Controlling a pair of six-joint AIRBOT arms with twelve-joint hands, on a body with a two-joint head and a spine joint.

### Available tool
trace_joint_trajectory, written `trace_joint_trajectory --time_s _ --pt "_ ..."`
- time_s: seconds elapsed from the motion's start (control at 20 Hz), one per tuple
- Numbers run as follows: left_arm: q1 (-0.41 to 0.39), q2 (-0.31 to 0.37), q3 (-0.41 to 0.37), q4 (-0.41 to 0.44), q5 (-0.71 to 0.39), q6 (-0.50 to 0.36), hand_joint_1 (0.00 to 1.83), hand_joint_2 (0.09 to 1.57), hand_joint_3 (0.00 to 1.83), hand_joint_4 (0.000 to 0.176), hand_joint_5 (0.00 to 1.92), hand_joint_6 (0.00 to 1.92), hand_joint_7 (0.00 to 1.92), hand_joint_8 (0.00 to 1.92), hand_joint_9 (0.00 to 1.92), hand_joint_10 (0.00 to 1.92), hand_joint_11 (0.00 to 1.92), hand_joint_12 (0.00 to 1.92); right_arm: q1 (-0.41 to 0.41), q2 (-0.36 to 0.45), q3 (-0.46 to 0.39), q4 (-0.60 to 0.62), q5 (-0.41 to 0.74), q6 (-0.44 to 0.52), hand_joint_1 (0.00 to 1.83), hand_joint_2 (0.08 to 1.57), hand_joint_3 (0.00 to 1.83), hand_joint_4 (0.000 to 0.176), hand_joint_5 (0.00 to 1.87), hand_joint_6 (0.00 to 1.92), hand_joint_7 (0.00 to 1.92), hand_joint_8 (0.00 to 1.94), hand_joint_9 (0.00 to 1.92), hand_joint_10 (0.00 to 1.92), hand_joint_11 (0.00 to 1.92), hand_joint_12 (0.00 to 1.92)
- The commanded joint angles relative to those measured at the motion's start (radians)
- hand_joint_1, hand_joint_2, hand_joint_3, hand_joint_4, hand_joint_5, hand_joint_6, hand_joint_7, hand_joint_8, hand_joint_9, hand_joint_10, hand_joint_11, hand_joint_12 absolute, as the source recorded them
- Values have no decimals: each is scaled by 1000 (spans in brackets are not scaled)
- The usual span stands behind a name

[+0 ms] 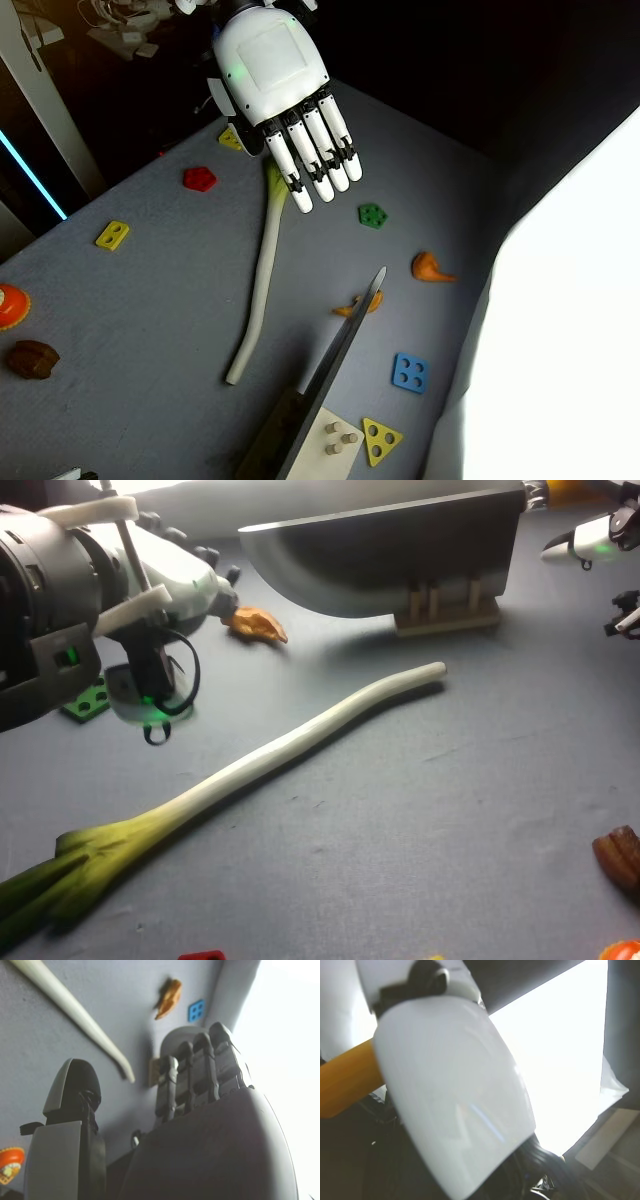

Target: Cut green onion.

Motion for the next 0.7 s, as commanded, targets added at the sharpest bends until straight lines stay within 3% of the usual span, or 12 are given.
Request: trace_joint_trajectory --time_s 0.0,0.15,0.3,0.35,0.5,0.65 --pt "-2 5 1 92 -12 -9 829 1204 7 41 86 1 84 0 36 1 0 175 6 6 15 11 126 7 1080 930 0 13 0 0 0 0 0 0 0 0" --pt "15 5 -5 112 19 -38 835 1173 0 36 119 4 130 5 82 9 0 335 6 -19 54 -32 134 63 1087 923 0 21 0 0 0 0 0 0 0 0" --pt "28 8 -25 117 116 -89 818 1197 5 33 114 3 104 1 49 2 0 221 2 -33 75 -40 134 71 1099 922 0 30 0 0 0 0 0 0 0 0" --pt "38 10 -39 137 153 -143 838 1188 0 37 93 4 83 3 52 5 0 256 0 -39 84 -42 136 75 1103 935 0 24 0 0 0 0 0 0 0 0" --pt "81 12 -79 211 208 -341 811 1189 0 47 81 0 67 0 38 1 0 205 -3 -60 115 -76 136 124 1052 948 0 30 0 0 0 0 0 0 0 0" --pt "139 11 -133 266 316 -560 774 1198 1 56 96 5 84 2 51 5 0 227 -5 -69 120 -76 146 126 1052 932 0 13 0 0 0 0 0 0 0 0"
